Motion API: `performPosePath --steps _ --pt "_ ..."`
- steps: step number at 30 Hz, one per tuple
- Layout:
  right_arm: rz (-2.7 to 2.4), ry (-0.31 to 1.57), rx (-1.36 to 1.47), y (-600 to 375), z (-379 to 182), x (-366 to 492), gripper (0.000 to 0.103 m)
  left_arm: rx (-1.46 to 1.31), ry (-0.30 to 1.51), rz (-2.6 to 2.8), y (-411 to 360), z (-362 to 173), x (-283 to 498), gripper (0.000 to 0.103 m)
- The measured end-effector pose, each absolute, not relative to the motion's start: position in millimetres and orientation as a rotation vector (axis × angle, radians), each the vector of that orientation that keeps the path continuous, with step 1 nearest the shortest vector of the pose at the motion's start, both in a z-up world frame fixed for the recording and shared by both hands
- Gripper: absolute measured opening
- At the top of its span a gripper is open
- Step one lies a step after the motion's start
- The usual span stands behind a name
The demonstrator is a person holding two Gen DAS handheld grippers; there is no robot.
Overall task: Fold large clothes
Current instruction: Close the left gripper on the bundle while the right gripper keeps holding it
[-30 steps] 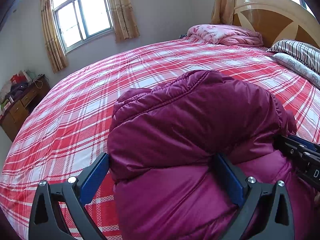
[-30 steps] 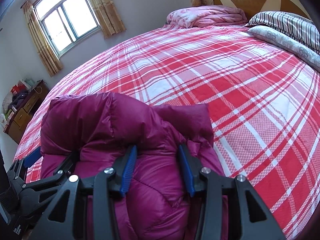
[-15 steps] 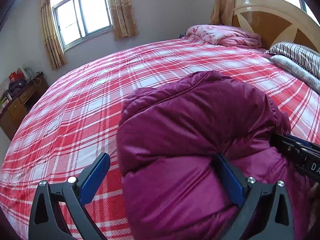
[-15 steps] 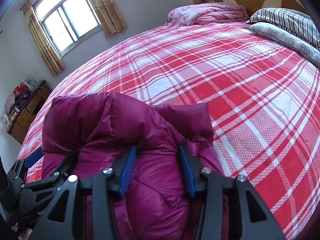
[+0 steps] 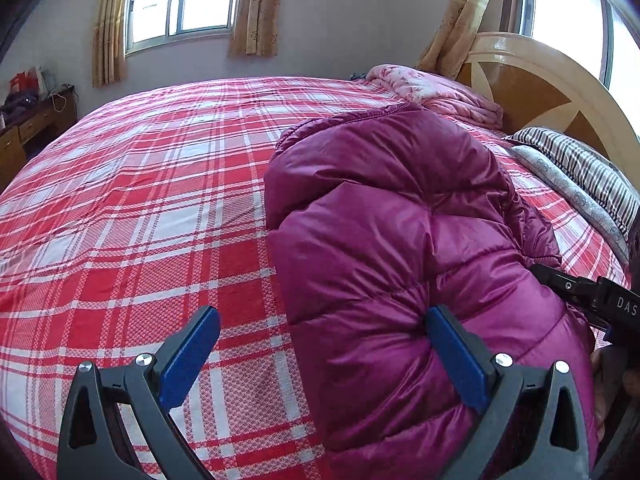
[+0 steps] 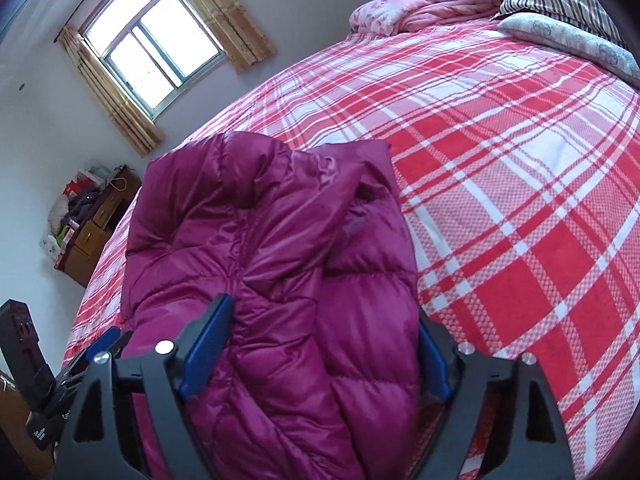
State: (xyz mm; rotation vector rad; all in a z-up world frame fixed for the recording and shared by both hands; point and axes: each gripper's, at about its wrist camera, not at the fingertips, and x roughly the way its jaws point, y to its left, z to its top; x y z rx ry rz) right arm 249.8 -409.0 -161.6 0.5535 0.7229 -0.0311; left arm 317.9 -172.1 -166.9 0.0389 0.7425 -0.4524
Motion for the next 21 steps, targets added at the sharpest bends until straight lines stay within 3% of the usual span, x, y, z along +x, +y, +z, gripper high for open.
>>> performPosePath --steps 3,5,8,9,10,14,16,21 --pt "-0.013 0.709 0.561 -408 -164 249 0.081 0.059 0.746 -0.441 -181 -167 321 0.102" --pt "0.021 0.714 0.556 -405 -164 249 0.065 0.074 0.745 -0.442 -187 -166 321 0.102" --pt "0.061 0.719 0.549 -401 -166 247 0.055 0.106 0.73 -0.472 -194 -164 318 0.101" --pt "0.066 0.724 0.548 -400 -165 248 0.053 0.118 0.721 -0.488 -196 -163 316 0.094" --pt "0.069 0.723 0.543 -400 -165 248 0.049 0.129 0.715 -0.524 -200 -162 313 0.076" --pt "0.07 0.707 0.5 -390 -159 246 0.032 0.233 0.672 -0.538 -217 -155 297 0.051" --pt "0.064 0.696 0.508 -388 -156 242 0.028 0.267 0.667 -0.511 -218 -152 293 0.033" --pt "0.06 0.692 0.512 -375 -145 239 0.024 0.294 0.642 -0.49 -209 -133 283 0.018"
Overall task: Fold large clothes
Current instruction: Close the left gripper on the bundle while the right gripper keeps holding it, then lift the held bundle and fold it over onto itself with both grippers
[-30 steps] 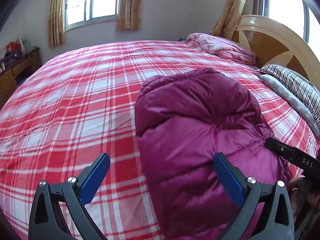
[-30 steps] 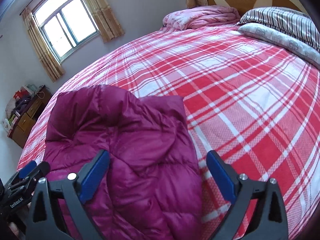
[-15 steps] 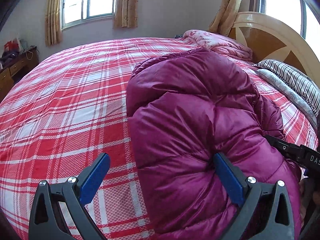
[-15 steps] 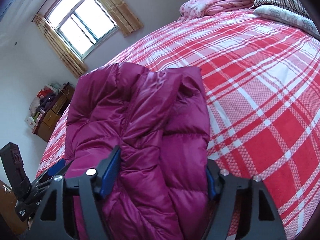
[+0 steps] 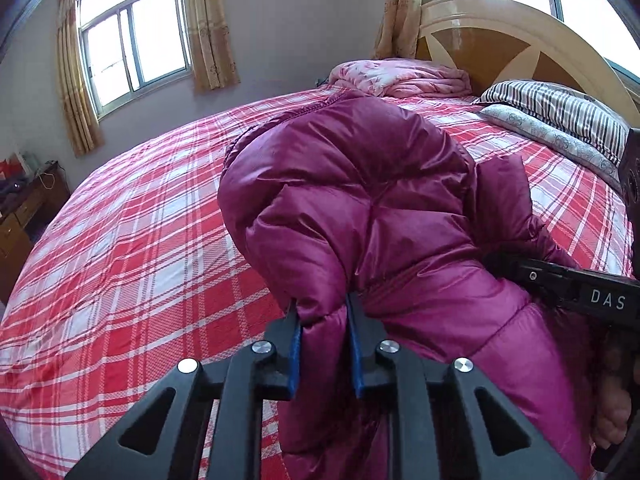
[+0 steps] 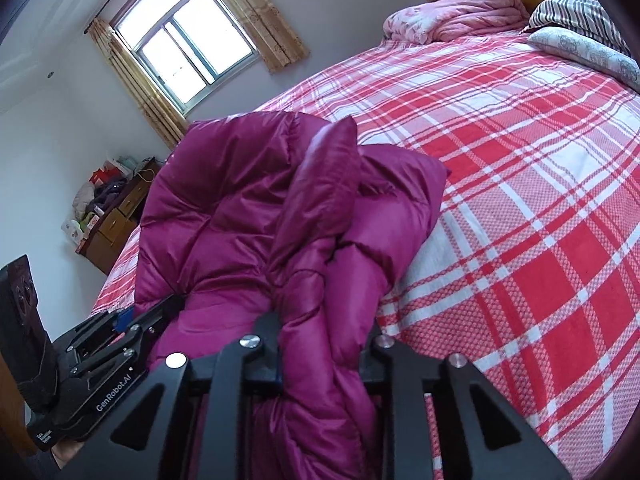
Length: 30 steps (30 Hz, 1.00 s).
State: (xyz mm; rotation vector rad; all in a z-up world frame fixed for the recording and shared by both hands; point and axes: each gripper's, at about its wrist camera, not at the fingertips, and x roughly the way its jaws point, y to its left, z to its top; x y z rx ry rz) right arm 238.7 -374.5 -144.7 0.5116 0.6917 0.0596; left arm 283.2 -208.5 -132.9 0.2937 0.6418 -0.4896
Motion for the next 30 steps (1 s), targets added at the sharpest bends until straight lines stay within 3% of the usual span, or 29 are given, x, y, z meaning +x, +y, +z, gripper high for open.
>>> performPosePath --steps 30 --pt "0.438 0.715 0.4 -188 -115 322 0.021 0.133 0.57 -0.19 25 -76 243 0.014"
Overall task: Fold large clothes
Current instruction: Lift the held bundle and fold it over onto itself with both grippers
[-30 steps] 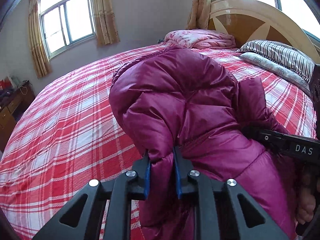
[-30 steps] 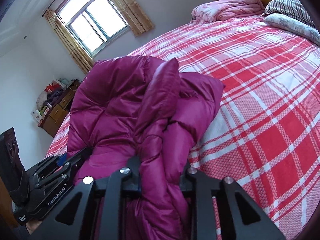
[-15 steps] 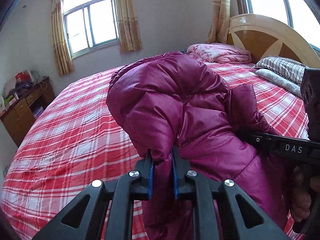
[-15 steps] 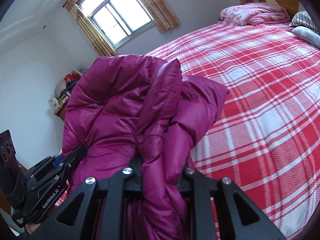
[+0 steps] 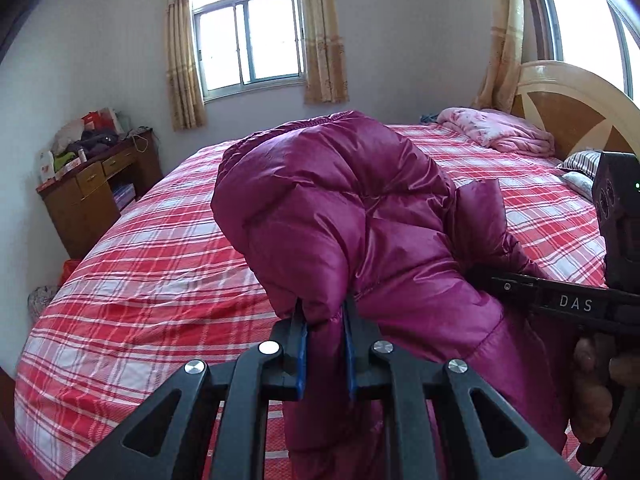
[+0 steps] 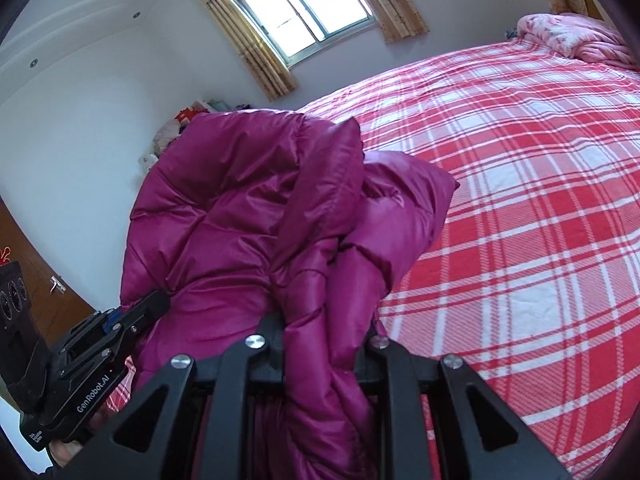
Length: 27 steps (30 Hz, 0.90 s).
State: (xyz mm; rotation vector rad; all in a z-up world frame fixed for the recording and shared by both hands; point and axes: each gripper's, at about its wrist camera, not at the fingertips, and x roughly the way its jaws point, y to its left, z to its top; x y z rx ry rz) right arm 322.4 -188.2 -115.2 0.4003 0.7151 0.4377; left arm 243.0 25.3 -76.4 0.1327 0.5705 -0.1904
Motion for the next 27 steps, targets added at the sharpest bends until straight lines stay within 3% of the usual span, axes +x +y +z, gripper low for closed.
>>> performPosePath --steps 27 --pt "0.647 0.808 0.304 -59 -142 381 0.021 0.088 0.596 0.031 157 -90 230 0.014"
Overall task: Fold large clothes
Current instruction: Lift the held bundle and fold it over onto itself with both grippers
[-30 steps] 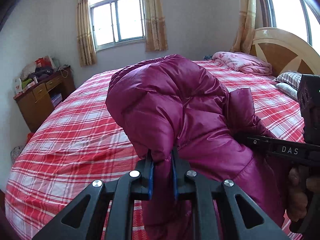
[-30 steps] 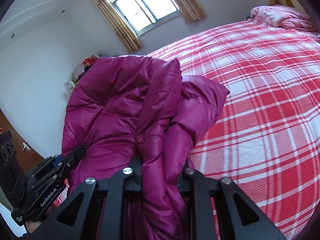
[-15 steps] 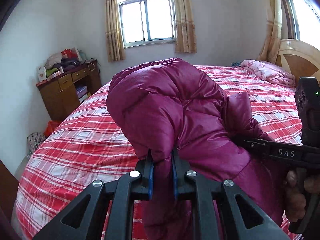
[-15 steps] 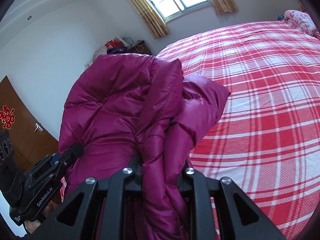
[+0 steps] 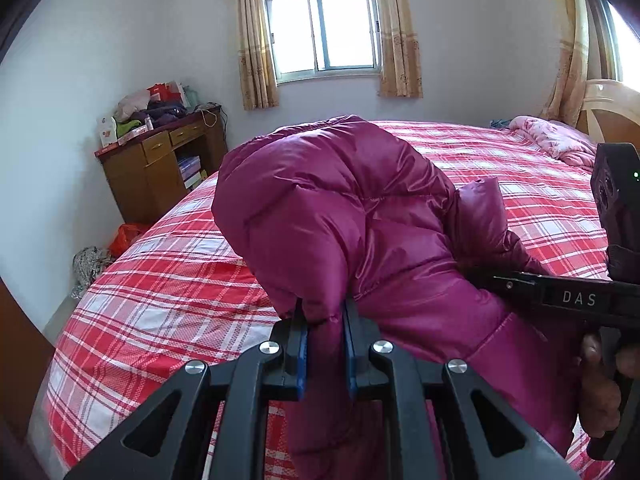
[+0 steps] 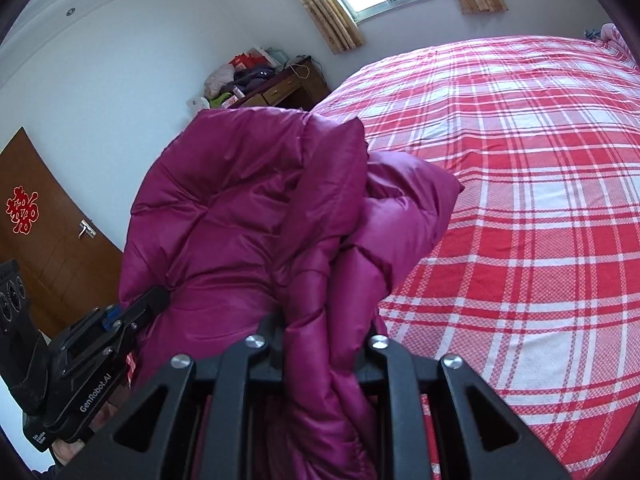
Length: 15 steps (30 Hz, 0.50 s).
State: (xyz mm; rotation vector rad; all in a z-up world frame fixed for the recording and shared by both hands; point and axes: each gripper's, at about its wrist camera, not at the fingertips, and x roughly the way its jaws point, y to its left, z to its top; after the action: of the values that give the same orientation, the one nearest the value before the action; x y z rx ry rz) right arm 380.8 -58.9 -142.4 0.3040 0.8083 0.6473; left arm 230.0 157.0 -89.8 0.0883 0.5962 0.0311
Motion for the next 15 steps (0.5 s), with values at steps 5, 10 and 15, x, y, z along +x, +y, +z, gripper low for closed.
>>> performPosePath --steps 5,10,15 --pt "0.651 0.831 0.286 -49 -150 388 0.021 0.08 0.614 0.044 170 -99 231 0.014" --pt "0.643 0.862 0.274 -39 -163 396 0.021 0.073 0.658 0.058 180 -119 238 0.015" --pt "0.636 0.88 0.263 -36 -171 403 0.022 0.071 0.682 0.087 187 -135 245 0.029"
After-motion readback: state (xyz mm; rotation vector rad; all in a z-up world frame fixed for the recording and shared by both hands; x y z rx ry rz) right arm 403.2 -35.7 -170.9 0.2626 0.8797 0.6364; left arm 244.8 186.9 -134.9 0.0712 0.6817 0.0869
